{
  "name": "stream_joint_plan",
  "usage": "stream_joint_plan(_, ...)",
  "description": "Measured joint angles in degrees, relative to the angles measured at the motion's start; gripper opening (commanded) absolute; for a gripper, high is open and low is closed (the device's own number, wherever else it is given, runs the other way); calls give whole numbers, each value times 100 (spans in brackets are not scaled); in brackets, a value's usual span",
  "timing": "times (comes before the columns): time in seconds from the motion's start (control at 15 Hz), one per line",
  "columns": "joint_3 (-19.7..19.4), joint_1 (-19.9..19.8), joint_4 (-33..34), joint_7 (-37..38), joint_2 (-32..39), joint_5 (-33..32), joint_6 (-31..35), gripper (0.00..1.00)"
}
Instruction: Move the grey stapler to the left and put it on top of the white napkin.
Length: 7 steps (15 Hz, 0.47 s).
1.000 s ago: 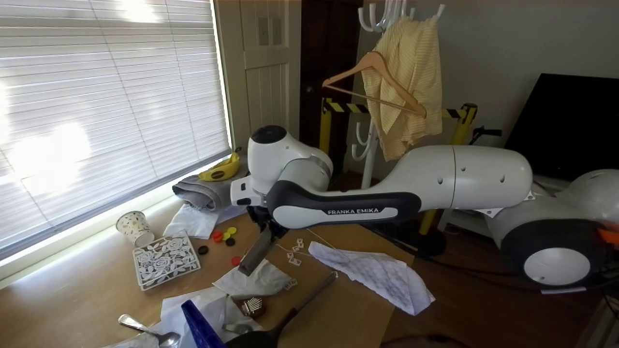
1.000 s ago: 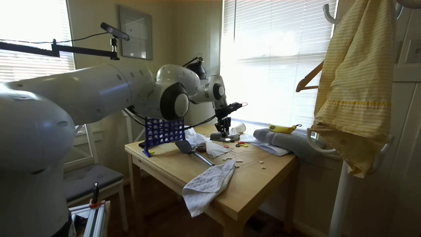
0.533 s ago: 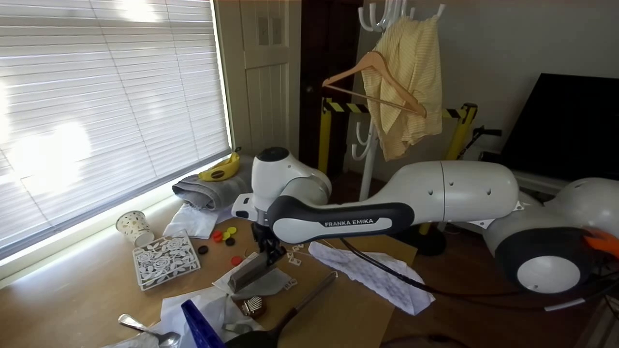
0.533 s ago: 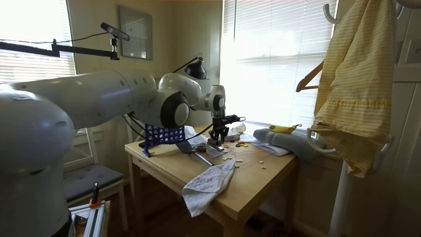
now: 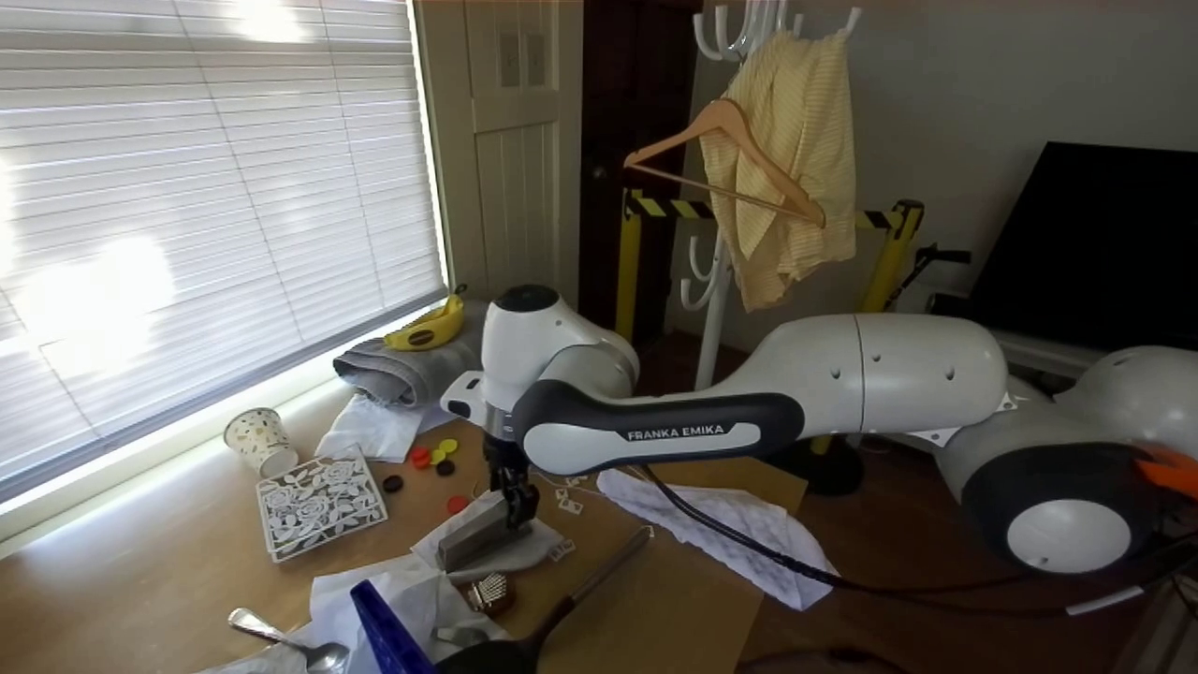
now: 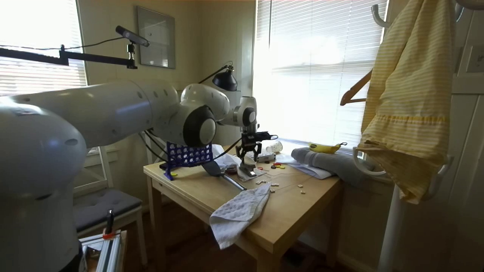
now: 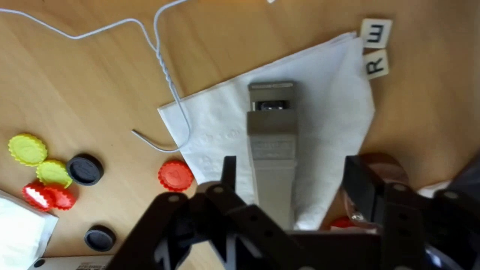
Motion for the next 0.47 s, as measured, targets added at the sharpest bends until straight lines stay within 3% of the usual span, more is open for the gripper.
stream_joint_plan(0.27,-54,435,-3,1157,-561,-18,-1320,100)
stream_joint_plan(0.47,-54,619,-46,1643,-786,-18,-1633,100)
